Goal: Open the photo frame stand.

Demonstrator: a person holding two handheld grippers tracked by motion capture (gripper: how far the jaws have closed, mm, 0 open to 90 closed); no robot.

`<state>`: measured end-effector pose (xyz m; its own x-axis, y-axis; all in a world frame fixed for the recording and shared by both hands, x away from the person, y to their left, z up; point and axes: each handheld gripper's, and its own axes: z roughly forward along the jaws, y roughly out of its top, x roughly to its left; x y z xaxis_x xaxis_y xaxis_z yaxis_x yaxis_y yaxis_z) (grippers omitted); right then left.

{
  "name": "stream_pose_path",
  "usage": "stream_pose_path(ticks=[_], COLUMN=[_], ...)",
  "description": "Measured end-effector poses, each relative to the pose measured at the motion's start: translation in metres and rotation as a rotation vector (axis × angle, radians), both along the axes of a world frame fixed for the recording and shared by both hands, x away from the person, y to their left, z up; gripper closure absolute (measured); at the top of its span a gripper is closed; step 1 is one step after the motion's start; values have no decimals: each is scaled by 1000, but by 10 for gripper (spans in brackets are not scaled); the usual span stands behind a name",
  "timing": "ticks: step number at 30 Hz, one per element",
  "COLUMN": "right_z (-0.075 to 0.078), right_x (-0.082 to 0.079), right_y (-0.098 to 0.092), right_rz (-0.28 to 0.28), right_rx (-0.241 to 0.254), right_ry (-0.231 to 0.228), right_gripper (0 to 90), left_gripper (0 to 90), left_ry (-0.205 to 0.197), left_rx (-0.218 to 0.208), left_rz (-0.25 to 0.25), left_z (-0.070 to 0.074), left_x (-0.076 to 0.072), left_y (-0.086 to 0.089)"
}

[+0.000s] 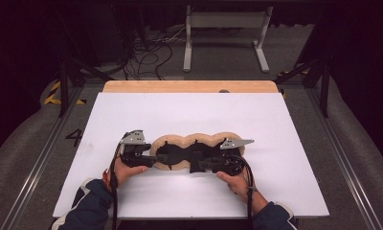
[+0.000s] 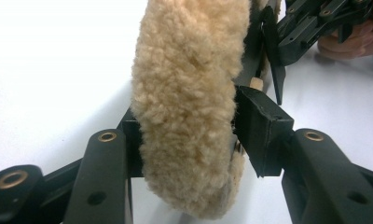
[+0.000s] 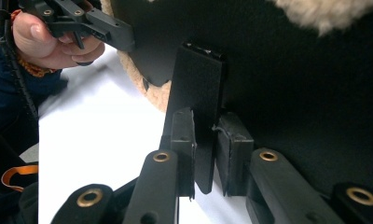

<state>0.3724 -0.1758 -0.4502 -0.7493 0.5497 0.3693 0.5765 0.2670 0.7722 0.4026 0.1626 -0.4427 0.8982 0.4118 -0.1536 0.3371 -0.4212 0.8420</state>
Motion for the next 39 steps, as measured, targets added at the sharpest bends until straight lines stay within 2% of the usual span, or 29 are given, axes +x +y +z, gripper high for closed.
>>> stream_pose_path(ticks=[4, 7, 8, 12, 15, 20, 24, 27, 39], right_z=[2, 4, 4, 5, 5, 3, 0, -2, -4], right_x=[-1, -3, -3, -3, -3, -5, -7, -10, -19], right_y=[2, 3, 3, 3, 4, 4, 2, 1, 1], right_rz=[-5, -10, -10, -18, -19, -4, -2, -4, -20], right_rx=[-11, -20, -20, -29, -38, -48, -41, -41, -56], right_ry=[-17, -26, -26, -41, -46, -41, -27, -8, 3], right_gripper=[782, 769, 769, 756, 755, 766, 773, 777, 778], left_gripper=[517, 517, 516, 516, 514, 532, 536, 540, 533], left_ry=[-32, -90, -90, -150, -176, -193, -189, -194, -207], left_rx=[14, 34, 34, 61, 87, 112, 108, 122, 155], left_rz=[8, 29, 29, 49, 57, 55, 52, 50, 80], left_z=[1, 4, 4, 5, 4, 2, 1, 2, 3], left_x=[-3, -7, -7, -12, -15, -25, -27, -30, -40], left_y=[0, -2, -2, -6, -7, -7, -7, -7, -12])
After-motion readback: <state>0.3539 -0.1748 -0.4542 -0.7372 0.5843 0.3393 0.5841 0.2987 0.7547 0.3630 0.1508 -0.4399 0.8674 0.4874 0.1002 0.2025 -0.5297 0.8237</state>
